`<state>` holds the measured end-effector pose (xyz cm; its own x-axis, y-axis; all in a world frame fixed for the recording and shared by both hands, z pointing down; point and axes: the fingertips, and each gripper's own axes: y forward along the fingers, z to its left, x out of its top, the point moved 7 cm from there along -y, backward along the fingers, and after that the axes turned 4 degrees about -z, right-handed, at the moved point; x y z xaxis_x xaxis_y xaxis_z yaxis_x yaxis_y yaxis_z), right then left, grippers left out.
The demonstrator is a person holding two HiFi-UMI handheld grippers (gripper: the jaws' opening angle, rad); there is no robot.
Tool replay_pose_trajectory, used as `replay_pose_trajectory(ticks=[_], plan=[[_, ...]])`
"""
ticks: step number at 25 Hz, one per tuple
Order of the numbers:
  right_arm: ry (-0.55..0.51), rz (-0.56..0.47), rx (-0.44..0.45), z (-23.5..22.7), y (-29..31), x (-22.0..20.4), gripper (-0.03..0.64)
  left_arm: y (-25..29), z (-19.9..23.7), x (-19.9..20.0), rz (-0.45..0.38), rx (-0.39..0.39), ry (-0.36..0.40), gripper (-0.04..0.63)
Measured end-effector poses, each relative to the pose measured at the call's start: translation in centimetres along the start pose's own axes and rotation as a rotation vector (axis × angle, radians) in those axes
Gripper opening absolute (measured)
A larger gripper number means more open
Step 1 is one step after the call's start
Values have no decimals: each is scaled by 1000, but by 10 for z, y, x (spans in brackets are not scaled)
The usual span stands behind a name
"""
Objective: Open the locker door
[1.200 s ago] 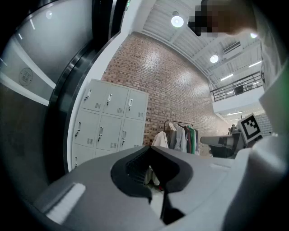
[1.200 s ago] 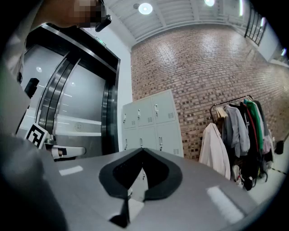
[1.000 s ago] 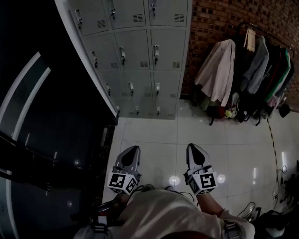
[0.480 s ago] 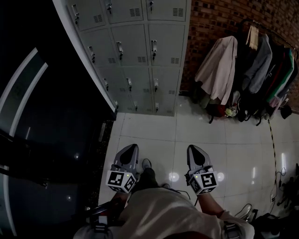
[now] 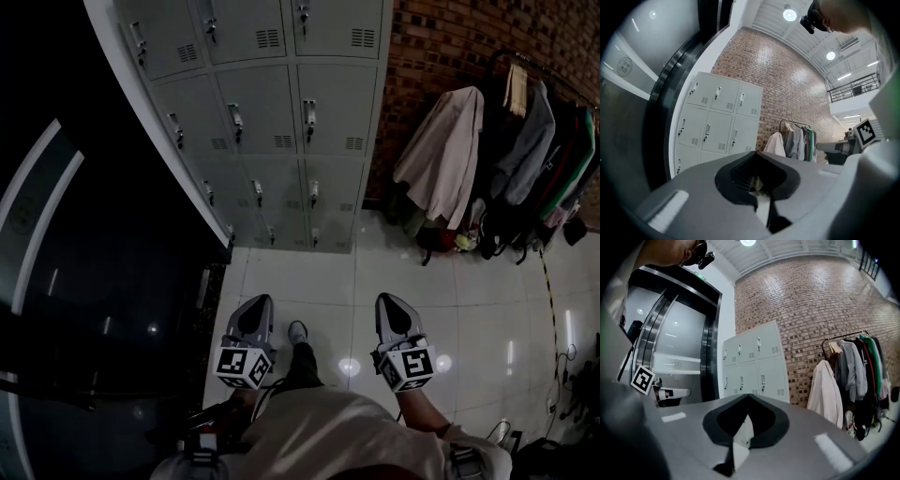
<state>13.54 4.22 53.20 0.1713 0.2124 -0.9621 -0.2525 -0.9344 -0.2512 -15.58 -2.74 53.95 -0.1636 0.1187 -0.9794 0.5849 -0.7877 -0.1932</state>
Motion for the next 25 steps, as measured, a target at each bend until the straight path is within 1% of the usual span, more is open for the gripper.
replay_pose_trajectory(ticks=[4, 7, 10, 11, 13, 14, 16, 18, 21, 25], plan=[[-3, -4, -15, -10, 61, -3, 2, 59, 43, 9, -19, -46, -26, 51], [-9, -8, -13, -21, 119, -12, 2, 109, 78, 9, -22, -73, -25, 51], [5, 55, -25, -27, 170, -18, 2, 150, 111, 4, -4, -88, -32, 51], [2, 54, -28, -29, 187, -21, 2, 163, 122, 1, 4, -87, -39, 51], [-7, 1, -25, -36, 221, -30, 2, 185, 144, -4, 11, -91, -42, 51], [-6, -4, -24, -38, 236, -37, 2, 194, 156, -6, 12, -95, -39, 51], [11, 20, -25, -39, 265, -49, 2, 211, 180, -12, 15, -106, -42, 51], [18, 23, -28, -41, 289, -58, 2, 227, 200, -20, 25, -109, -60, 51], [4, 5, -41, -49, 314, -69, 2, 248, 218, -34, 43, -108, -84, 51], [-4, 31, -35, -58, 333, -81, 2, 270, 231, -43, 33, -109, -60, 51]])
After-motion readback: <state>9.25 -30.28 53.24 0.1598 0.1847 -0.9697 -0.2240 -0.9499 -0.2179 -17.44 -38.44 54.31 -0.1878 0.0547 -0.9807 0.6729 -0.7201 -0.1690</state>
